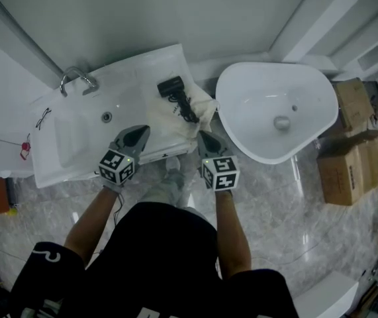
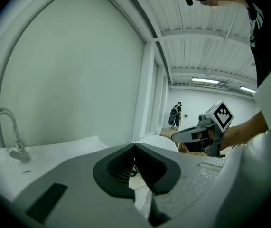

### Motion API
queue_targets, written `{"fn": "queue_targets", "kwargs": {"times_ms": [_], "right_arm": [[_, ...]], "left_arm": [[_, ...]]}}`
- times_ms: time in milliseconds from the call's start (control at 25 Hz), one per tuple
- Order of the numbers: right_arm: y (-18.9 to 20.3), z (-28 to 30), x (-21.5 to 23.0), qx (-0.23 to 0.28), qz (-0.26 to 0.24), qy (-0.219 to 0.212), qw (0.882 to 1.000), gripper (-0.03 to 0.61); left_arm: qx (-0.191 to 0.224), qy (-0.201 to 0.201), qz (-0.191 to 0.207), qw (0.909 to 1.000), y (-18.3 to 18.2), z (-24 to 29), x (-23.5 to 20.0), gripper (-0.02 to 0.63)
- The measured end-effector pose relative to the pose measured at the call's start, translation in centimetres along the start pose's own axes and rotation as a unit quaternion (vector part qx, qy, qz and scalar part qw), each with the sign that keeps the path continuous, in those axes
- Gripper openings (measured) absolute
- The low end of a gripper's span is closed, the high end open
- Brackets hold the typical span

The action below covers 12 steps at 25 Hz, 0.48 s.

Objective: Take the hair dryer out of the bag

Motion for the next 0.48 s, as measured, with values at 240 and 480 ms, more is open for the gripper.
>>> {"fn": "queue_targets", "kwargs": {"times_ms": [240,480], "right_arm": [[0.7,-1.0,-0.6,-0.008,-0.009,0.006,1.000,-0.006],[0.6,-1.7,-1.4,-0.011,-0.012,0.005,1.000,-0.006]], "left_arm": [[0.006,0.001,-0.004,1.0000,0.3,-1.6,0.9,-0.002],[0.007,-0.001,-0.009,0.9999,0.6,-2.7,1.2,-0.002]]}}
Point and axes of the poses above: the fingertips, and each gripper's own axes: z forward along the fingers, x to its right, y out of its underside, the point moved 10 cm from there along -z, backward along the fingers, and after that the axes turned 2 degrees about -y, right-handed, at the moved point
